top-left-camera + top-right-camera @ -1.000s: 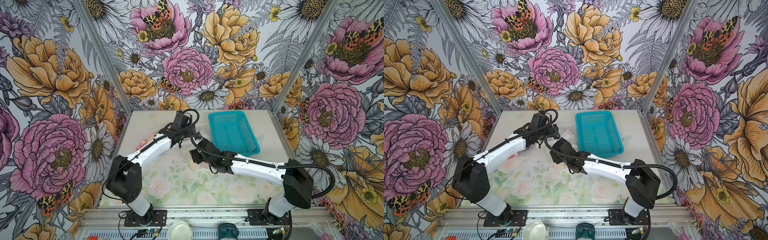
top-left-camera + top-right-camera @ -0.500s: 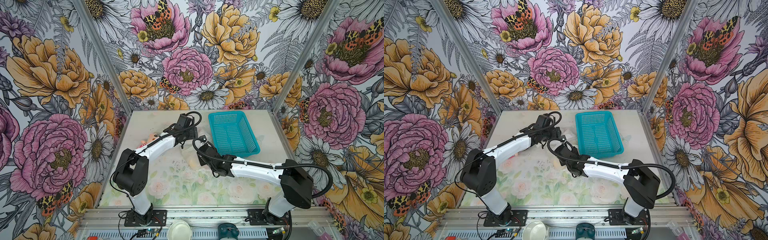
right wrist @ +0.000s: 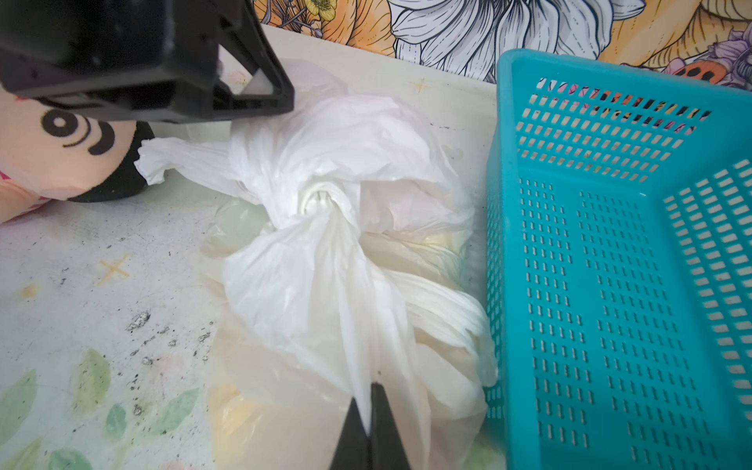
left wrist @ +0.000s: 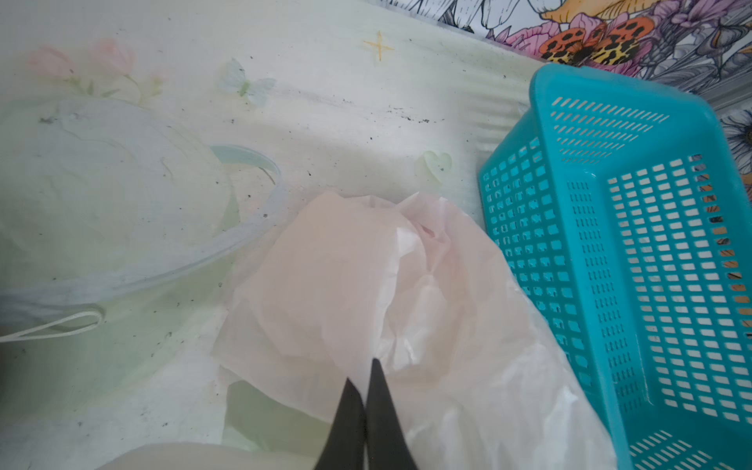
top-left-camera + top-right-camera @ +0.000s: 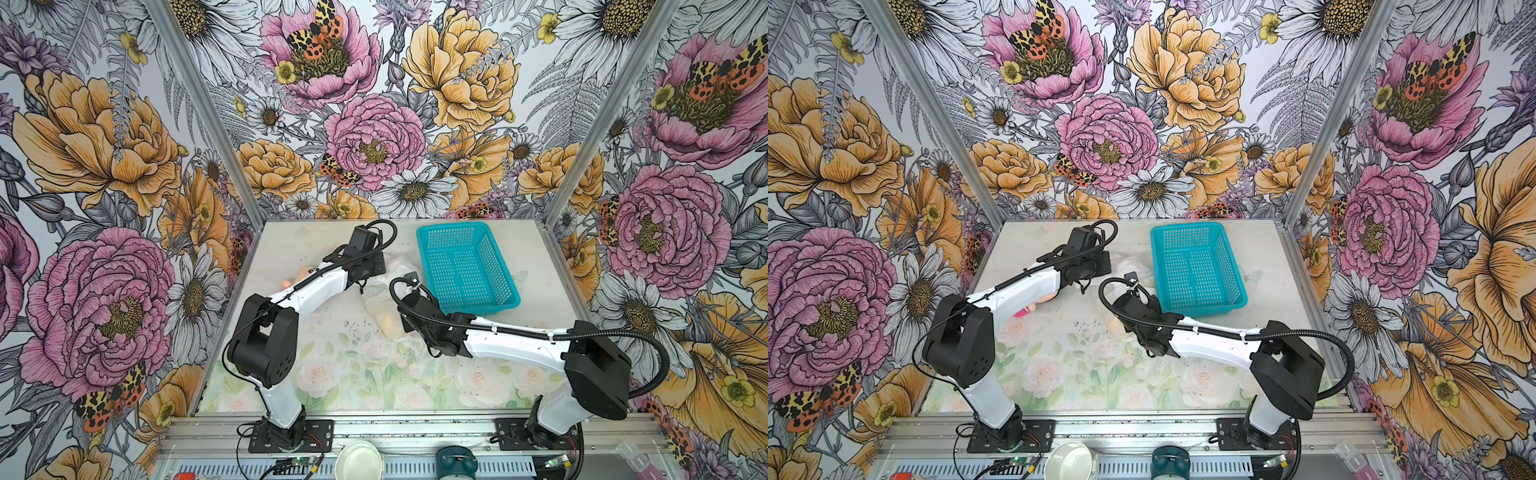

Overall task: Untie the knot of the plastic bag and take out the fruit
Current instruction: Untie the plastic bag at the center of the table.

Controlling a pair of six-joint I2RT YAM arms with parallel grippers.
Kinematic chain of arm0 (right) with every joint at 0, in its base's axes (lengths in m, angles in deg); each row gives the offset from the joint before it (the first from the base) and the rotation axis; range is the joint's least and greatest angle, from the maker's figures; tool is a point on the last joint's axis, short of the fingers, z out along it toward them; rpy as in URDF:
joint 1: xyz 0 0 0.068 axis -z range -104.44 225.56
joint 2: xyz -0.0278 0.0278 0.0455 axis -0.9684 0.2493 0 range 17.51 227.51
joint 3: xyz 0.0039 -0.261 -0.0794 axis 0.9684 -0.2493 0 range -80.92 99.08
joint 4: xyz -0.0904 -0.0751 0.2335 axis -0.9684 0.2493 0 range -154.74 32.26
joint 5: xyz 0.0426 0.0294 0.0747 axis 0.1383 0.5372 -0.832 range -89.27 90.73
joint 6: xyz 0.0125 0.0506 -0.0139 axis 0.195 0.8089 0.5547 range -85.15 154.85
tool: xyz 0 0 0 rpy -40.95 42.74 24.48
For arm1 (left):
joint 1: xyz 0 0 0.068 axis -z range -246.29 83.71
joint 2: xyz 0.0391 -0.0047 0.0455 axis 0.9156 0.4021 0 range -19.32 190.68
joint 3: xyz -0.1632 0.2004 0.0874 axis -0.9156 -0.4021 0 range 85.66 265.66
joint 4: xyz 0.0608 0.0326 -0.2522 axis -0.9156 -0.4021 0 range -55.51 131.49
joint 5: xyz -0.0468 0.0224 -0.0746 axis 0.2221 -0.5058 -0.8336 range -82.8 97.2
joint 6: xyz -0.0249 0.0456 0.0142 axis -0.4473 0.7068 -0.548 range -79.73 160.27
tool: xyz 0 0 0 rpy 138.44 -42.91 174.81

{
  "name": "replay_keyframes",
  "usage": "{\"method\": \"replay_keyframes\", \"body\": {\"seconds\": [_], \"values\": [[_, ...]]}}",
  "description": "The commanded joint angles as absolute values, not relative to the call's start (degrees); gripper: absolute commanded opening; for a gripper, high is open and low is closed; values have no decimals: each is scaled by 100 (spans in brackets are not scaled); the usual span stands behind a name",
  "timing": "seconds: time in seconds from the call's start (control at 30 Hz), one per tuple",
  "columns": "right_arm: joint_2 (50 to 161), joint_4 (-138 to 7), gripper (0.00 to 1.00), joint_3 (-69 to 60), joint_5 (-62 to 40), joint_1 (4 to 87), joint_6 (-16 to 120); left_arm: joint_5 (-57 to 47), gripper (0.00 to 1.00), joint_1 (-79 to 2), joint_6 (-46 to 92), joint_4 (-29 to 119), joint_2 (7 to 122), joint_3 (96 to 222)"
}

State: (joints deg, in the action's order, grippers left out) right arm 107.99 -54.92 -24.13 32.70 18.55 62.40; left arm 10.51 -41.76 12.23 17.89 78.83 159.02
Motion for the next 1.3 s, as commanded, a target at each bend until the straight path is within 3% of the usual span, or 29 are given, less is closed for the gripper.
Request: {"method": "replay_keyframes", "body": {"seconds": [0.0,0.17,0.57,0.67,0.83,0.9,1.03,1.27], "values": [[10500,-5727,0,-2593,3549,1954,6258,1242,0,-4578,1097,1943,7255,15551],[10378,-6050,0,-2956,3504,2270,6354,1394,0,-4950,992,2066,6476,14792],[10189,-6633,0,-3459,3272,2626,6428,1573,0,-4996,741,2496,5151,13360],[10142,-6781,12,-3478,3127,2617,6198,1545,0,-4978,705,2498,5061,13251],[9765,-7086,51,-3487,2823,2416,5406,1572,0,-4907,719,2496,4952,13187],[9626,-7042,61,-3409,2744,2305,5211,1565,0,-4880,755,2492,4947,13186],[9609,-6817,73,-3106,2384,2215,5045,1577,1,-4827,760,2479,4968,13207],[10483,-6281,79,-2245,2244,2208,4984,1752,7,-4754,753,2370,4936,13246]]}}
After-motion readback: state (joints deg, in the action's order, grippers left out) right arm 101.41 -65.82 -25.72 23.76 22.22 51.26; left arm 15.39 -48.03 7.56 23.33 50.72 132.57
